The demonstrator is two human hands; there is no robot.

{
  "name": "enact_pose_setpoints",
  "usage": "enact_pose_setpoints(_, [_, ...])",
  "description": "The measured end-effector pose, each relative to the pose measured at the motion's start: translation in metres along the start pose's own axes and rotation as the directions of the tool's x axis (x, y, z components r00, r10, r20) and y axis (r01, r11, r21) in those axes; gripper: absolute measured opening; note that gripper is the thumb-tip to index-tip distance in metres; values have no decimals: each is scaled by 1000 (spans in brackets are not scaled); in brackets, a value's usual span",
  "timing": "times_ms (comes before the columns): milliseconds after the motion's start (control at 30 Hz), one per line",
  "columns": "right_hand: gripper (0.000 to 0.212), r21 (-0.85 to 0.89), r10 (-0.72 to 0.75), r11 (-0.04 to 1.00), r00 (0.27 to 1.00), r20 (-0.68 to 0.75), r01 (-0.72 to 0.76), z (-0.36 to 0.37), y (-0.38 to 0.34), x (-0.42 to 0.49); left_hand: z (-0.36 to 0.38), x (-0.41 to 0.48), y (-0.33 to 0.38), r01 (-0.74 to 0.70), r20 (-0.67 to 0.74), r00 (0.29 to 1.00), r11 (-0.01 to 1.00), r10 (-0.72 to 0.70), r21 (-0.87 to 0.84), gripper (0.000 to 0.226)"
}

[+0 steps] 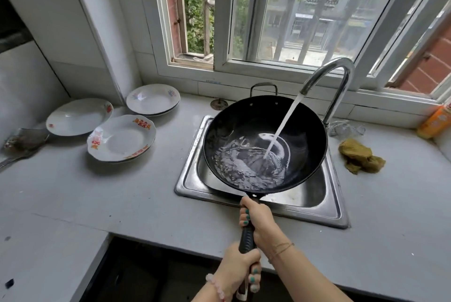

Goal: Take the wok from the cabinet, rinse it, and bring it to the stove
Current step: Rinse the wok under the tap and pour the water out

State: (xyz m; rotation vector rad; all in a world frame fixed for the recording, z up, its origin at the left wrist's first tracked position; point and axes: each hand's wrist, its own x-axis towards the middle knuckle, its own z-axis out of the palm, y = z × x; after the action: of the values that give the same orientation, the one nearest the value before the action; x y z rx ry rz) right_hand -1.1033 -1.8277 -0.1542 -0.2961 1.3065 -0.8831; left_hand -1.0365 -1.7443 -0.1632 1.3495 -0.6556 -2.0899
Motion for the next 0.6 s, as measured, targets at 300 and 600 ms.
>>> enact_pose_setpoints(300, [33, 153, 137, 976, 982, 127, -156, 11, -13, -19, 4, -26, 16, -29, 50, 998, 997, 32, -69, 19])
enact_pose_setpoints(600, [37, 140, 140, 975, 965, 224, -173, 20, -6, -19, -6, -32, 12, -115, -34, 993, 993, 115, -5, 15])
